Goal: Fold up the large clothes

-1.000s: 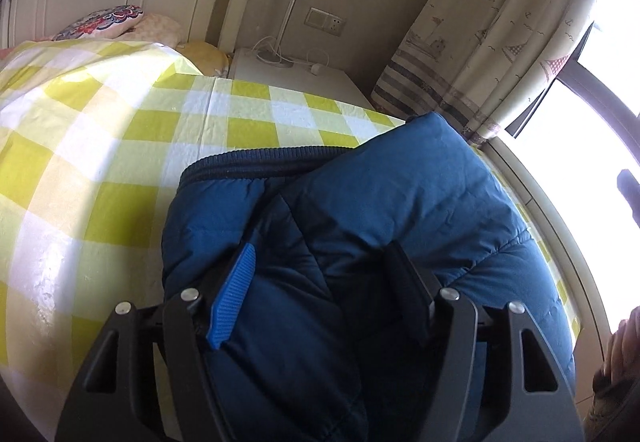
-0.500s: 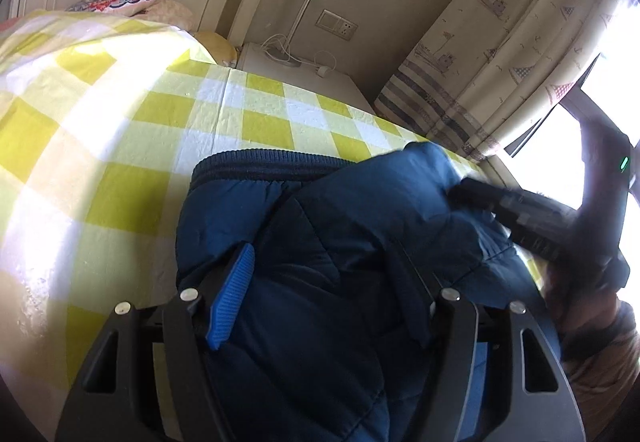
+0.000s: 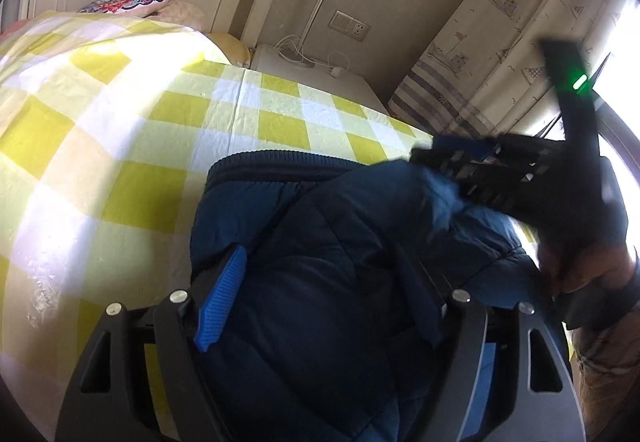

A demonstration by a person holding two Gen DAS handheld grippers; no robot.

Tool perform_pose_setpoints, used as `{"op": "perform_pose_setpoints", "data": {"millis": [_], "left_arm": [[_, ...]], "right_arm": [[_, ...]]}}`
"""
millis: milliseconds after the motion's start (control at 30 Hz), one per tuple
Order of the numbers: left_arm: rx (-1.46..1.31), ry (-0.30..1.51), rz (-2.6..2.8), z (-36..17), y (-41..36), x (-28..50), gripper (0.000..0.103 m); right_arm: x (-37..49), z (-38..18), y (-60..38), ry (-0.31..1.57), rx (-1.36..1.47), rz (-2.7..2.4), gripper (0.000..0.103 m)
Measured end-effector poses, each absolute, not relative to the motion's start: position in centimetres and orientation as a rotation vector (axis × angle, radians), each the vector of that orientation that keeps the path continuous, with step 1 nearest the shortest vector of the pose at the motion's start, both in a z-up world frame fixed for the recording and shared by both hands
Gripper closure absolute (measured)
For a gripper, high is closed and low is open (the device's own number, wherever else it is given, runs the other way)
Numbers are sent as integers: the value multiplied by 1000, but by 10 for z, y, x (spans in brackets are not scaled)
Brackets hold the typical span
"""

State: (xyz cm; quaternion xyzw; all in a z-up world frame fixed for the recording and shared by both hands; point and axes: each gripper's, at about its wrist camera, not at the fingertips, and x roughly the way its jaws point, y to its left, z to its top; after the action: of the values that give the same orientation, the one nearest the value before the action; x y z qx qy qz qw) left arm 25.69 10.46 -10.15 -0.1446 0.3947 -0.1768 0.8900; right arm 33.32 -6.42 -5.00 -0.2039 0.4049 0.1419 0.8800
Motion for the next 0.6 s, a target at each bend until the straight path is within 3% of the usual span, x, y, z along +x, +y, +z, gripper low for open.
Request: {"op": "perform_pose_setpoints", "data": {"millis": [67,167,267,367,467,600], "left_arm": [[-308,823,-370,-102,105,257,26],[-314,831,-376,-103,105,258,25],[-318,833,-380,-104,106,258,25],[-327,837,-385,-105,107,259,25],[-327,837,-385,-105,107,259,24],[-329,843,-389,-105,106,259,24]], "right_arm": [[335,-37,-81,796,-233,306,69],[349,-79,-77,928,-342,252,68],[338,-62,-77,904,-331,264,68],[301,-32,-99,817,-143,355,68],[254,-20,-115,739,-130,345,67],[204,-54,-113,772,-207,388,66]]}}
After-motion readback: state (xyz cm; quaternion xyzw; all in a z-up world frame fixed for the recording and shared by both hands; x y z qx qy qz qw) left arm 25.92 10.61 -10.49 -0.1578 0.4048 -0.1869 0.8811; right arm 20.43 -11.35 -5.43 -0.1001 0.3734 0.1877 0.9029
